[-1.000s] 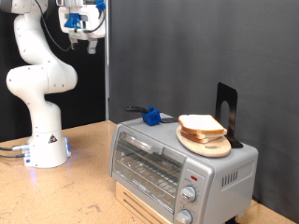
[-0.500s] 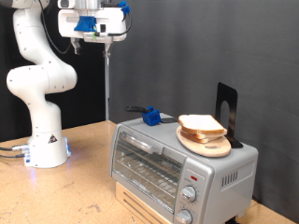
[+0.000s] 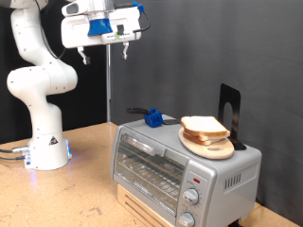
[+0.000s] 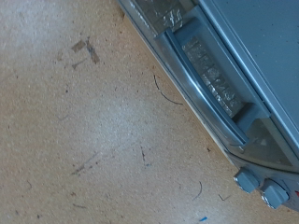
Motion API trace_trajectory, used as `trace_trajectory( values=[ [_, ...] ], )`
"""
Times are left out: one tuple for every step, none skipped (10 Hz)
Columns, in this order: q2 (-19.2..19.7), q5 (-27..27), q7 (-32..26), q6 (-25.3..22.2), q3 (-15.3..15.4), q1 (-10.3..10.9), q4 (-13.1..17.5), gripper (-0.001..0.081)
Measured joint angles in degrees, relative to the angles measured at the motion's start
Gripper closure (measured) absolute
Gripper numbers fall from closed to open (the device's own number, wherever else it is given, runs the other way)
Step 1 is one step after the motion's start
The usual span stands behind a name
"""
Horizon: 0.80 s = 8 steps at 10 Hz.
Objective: Make a piece of toast with the oven
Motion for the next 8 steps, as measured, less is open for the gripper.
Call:
trace_trajectory(
  values=[
    [-0.15,0.69,-3.37,-0.23,-0.32,0.46,0.06,-0.0002],
    [-0.47,1.24,-9.98,-0.09,-1.28,1.58,0.07,-0.0002],
    [-0.83,1.31,-16.89,1.39,-2.40,2.74,-0.08,-0.0002],
    [-0.92,0.84,-23.41,4.08,-3.20,3.45,-0.45,-0.0002],
    [-0.71,-0.25,-29.45,8.43,-3.72,3.71,-1.29,-0.0002],
    [-0.56,-1.04,-33.79,11.65,-3.86,4.04,-2.33,-0.0002],
    [-0.57,-0.66,-31.73,11.02,-3.77,3.85,-2.29,-0.0002],
    [-0.57,0.69,-32.71,10.81,-3.97,4.22,-2.19,-0.0002]
  ],
)
